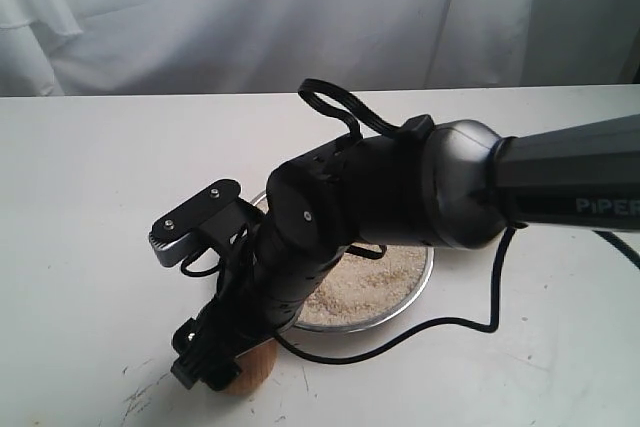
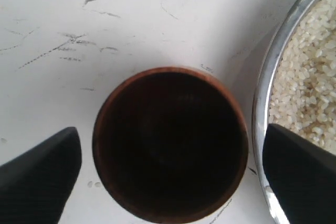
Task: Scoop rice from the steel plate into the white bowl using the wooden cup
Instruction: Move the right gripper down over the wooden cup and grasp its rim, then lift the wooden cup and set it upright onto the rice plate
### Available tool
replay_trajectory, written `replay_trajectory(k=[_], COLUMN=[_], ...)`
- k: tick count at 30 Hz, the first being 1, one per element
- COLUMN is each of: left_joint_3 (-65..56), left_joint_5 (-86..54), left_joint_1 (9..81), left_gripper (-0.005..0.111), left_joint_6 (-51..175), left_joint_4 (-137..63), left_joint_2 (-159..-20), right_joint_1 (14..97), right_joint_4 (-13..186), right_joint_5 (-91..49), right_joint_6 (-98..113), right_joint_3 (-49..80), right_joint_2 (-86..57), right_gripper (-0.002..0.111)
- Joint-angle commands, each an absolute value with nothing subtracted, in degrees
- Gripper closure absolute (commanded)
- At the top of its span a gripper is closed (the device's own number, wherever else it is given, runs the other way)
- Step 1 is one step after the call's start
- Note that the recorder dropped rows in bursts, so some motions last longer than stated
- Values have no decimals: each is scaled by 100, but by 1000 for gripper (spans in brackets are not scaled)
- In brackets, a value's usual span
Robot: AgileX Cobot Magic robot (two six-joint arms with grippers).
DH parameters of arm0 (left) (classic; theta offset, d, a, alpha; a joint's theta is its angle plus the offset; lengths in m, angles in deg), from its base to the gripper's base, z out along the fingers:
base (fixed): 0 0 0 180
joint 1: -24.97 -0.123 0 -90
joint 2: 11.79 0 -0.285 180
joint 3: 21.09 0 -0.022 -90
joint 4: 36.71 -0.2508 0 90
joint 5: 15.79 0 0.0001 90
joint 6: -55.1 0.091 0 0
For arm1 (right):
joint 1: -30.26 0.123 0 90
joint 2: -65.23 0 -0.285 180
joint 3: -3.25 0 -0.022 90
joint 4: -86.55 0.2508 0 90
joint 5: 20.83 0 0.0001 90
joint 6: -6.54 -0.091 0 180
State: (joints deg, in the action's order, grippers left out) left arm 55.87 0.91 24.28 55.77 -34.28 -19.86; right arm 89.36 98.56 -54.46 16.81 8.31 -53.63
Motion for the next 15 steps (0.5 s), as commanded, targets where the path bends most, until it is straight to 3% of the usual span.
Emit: replay_trajectory(k=[1, 11, 15], left_joint_3=[5613, 5613, 5613], left_joint_5=[55, 55, 55], left_joint_1=[2437, 2437, 2437], left_gripper=[107, 107, 107], left_joint_6=[5559, 5559, 5559], left_joint_4=[-3423, -3423, -3423], left_joint_2=[-1958, -1958, -1958], right_joint_1=[8951, 8953, 8963], right_joint_4=[9820, 9820, 9820], right_joint_5=[-5402, -5391, -5391], right_joint_6=[1667, 1621, 1550], right_joint_3=[796, 796, 796], right_joint_2=[-5348, -5348, -5348], right_gripper=[23, 27, 42])
